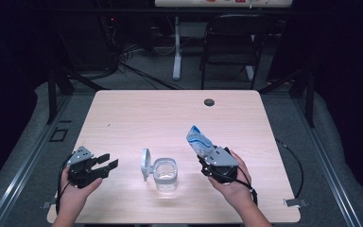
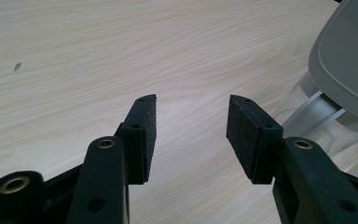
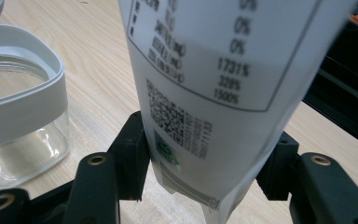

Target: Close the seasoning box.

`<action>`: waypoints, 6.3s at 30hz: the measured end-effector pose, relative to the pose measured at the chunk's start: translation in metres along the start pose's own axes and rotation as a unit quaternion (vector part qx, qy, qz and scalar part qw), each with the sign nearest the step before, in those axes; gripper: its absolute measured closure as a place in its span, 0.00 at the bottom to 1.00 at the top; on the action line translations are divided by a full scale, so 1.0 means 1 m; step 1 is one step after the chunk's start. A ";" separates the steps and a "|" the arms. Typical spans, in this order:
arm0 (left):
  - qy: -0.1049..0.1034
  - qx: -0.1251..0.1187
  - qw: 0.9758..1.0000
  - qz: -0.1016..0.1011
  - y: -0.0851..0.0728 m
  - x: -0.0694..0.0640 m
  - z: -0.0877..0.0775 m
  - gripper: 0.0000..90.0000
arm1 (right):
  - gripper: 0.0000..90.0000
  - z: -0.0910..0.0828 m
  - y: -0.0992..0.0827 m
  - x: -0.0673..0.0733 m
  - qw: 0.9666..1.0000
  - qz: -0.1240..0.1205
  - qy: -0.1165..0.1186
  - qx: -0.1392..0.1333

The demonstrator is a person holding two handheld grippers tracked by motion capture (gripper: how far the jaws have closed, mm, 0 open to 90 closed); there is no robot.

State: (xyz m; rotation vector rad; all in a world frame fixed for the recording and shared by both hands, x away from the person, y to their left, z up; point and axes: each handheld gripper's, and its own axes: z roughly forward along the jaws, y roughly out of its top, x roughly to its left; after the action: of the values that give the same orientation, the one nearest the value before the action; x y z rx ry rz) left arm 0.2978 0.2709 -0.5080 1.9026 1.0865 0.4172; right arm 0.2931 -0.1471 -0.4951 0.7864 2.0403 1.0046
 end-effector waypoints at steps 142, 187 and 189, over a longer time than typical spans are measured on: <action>0.005 0.006 1.000 -0.004 -0.002 0.003 0.001 0.59 | 0.51 0.018 -0.017 0.060 0.892 -0.412 -0.179 0.046; 0.006 0.002 1.000 -0.004 -0.003 0.004 0.002 0.59 | 0.52 0.019 -0.015 0.063 0.869 -0.462 -0.172 0.049; 0.006 0.002 1.000 -0.004 -0.003 0.004 0.002 0.59 | 0.52 0.019 -0.014 0.063 0.868 -0.463 -0.172 0.050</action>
State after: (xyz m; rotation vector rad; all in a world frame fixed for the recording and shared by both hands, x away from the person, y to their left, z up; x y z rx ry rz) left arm 0.2995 0.2741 -0.5121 1.9015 1.1032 0.4231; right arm 0.2708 -0.0990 -0.5362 -0.0375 1.8125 0.1844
